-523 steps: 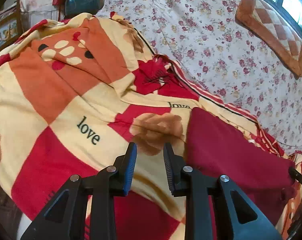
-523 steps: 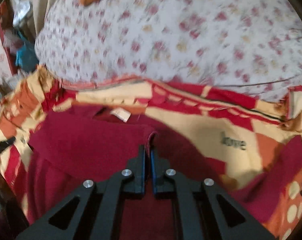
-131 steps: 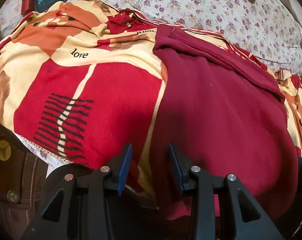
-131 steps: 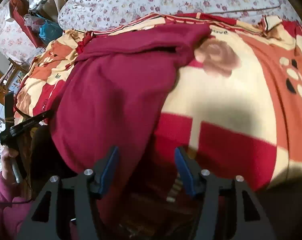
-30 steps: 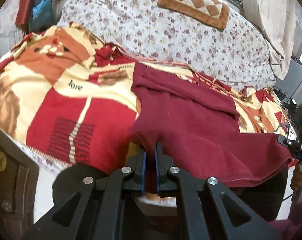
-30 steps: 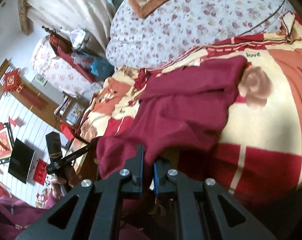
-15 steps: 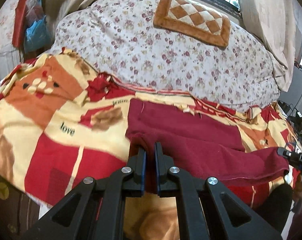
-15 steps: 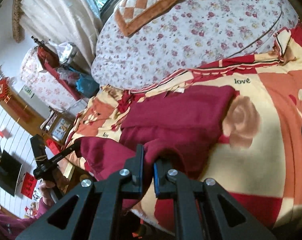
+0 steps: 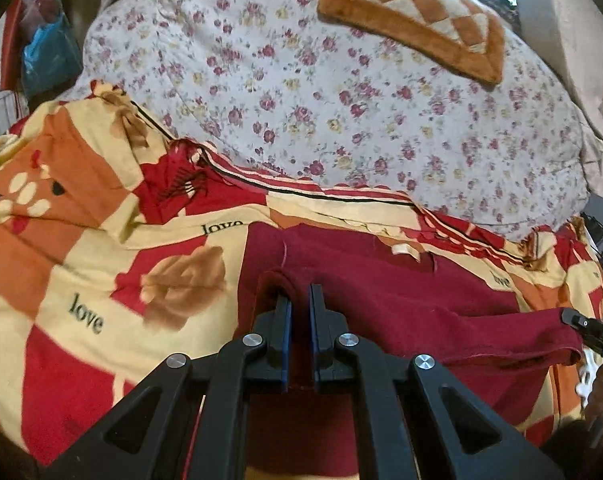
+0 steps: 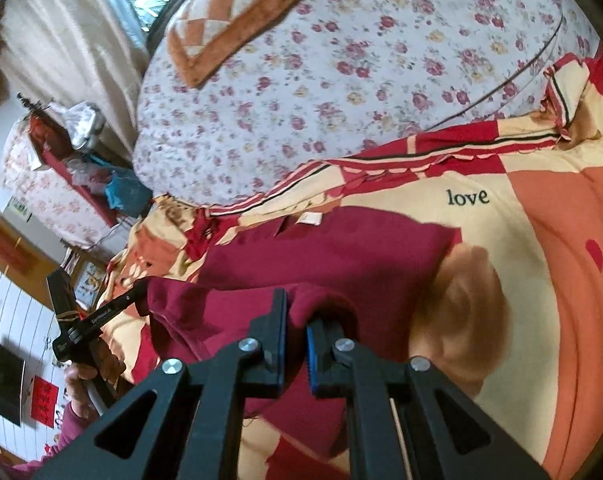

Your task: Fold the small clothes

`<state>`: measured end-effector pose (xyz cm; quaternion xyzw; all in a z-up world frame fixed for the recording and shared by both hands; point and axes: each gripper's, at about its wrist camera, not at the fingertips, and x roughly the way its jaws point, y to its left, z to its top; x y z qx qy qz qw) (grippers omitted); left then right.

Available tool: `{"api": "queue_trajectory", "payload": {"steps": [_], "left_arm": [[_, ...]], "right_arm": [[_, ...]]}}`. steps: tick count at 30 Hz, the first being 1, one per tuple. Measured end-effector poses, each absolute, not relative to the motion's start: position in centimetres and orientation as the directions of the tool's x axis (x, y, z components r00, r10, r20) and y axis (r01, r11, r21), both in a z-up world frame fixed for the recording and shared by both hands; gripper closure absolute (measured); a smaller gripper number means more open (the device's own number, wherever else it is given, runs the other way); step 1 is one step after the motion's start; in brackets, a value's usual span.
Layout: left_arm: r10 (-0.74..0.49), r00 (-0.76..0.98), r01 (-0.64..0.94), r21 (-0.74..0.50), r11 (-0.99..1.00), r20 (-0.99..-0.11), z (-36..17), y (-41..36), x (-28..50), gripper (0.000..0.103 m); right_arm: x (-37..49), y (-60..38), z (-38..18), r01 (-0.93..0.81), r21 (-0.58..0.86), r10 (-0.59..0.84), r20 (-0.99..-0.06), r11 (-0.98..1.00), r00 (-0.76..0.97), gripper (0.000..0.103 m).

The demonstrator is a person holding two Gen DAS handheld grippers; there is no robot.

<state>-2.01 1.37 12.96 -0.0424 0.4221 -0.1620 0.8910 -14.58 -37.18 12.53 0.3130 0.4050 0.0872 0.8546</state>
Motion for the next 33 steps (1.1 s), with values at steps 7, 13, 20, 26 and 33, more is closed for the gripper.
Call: {"api": "queue_trajectory", "payload": {"steps": [7, 13, 20, 26, 33], "left_arm": [[-0.3, 0.559, 0.216, -0.214, 0.953, -0.773, 10.7, 0.2, 3.4, 0.103], [-0.384, 0.499, 0.191, -0.333, 0.923, -0.777, 8.6, 0.8, 6.1, 0.103], [-0.456, 0.534, 0.183, -0.429, 0.884, -0.712, 10.8, 2.6, 6.0, 0.08], [-0.452, 0.545, 0.217, -0.402, 0.89, -0.706, 11.6, 2.4, 5.0, 0.078], [-0.314, 0.395, 0.141, -0.281, 0.949, -0.863, 4.8, 0.5, 7.3, 0.078]], "right_arm": [[-9.0, -38.8, 8.4, 0.176, 0.626, 0.412, -0.672, 0.76, 0.615, 0.095], [-6.7, -40.4, 5.8, 0.237, 0.685, 0.455, -0.664, 0.689, 0.594, 0.08], [-9.7, -40.6, 10.8, 0.159, 0.638, 0.368, -0.61, 0.753, 0.702, 0.047], [-8.9, -36.1, 10.7, 0.04, 0.56, 0.415, -0.659, 0.828, 0.627, 0.047], [-1.6, -35.9, 4.7, 0.186, 0.463, 0.304, -0.786, 0.866, 0.538, 0.048]]}}
